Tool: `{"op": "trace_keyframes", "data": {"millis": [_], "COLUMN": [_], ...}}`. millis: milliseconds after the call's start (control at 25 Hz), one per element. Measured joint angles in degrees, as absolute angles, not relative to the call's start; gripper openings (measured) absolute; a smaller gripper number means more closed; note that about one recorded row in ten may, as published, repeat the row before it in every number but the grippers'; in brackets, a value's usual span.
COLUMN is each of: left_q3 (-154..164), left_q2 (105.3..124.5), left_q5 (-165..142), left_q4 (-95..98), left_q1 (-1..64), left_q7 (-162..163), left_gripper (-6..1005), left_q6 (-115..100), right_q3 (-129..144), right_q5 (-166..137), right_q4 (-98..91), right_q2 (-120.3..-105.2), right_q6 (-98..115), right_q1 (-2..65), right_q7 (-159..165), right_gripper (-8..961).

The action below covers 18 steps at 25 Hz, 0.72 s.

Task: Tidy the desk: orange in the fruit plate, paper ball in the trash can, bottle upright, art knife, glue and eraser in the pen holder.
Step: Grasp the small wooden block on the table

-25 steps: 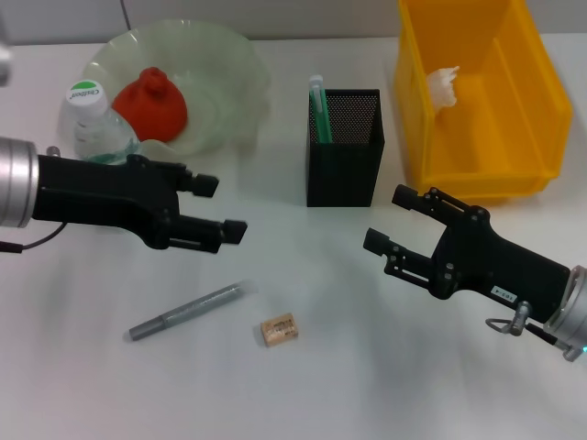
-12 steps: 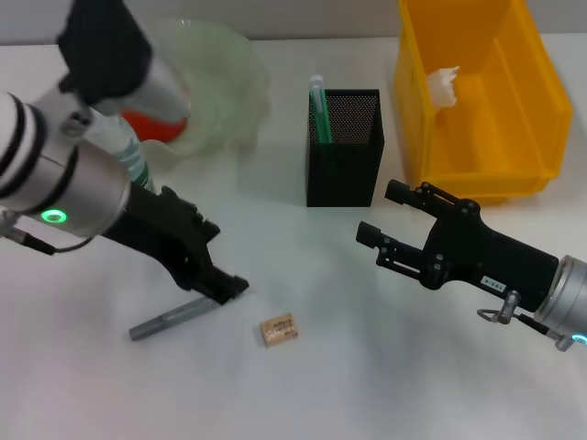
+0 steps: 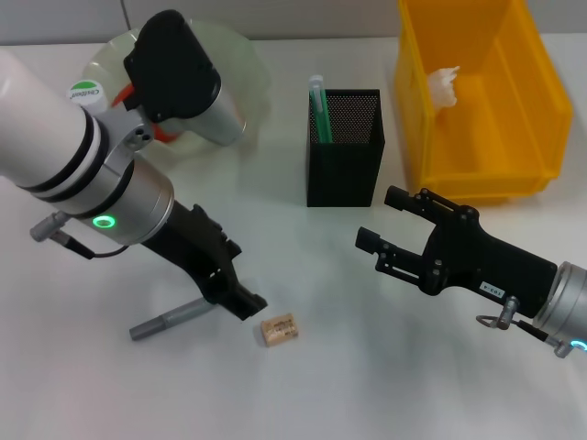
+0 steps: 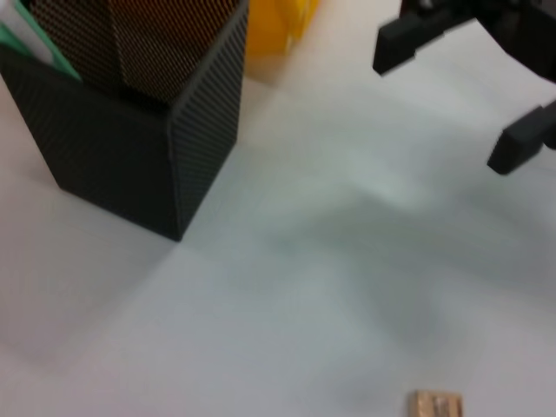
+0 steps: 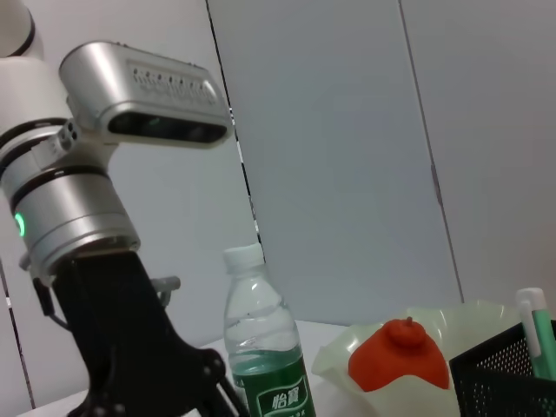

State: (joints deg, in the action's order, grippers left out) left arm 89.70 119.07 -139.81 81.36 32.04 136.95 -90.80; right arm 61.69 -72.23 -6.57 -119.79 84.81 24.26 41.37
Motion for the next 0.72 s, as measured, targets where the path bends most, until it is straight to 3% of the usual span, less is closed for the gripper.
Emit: {"op": "trace_keyframes", "data": {"millis": [720], "left_q3": [97.1], "left_q2": [119.17], "left_q5": [-131.6], "left_q4": [81.3], "left_q1": [31.8], "left_q7": [134.2], "left_gripper": [772], "left_q6": [-90.5], "right_q3": [60.2], "right_q5": [-72.2], "right_q4": [-6.5], "right_q2": [-119.79], "right_q6": [84.2], "right_q1": [24.3], "right_q7": [41.5], "right_gripper": [752]}}
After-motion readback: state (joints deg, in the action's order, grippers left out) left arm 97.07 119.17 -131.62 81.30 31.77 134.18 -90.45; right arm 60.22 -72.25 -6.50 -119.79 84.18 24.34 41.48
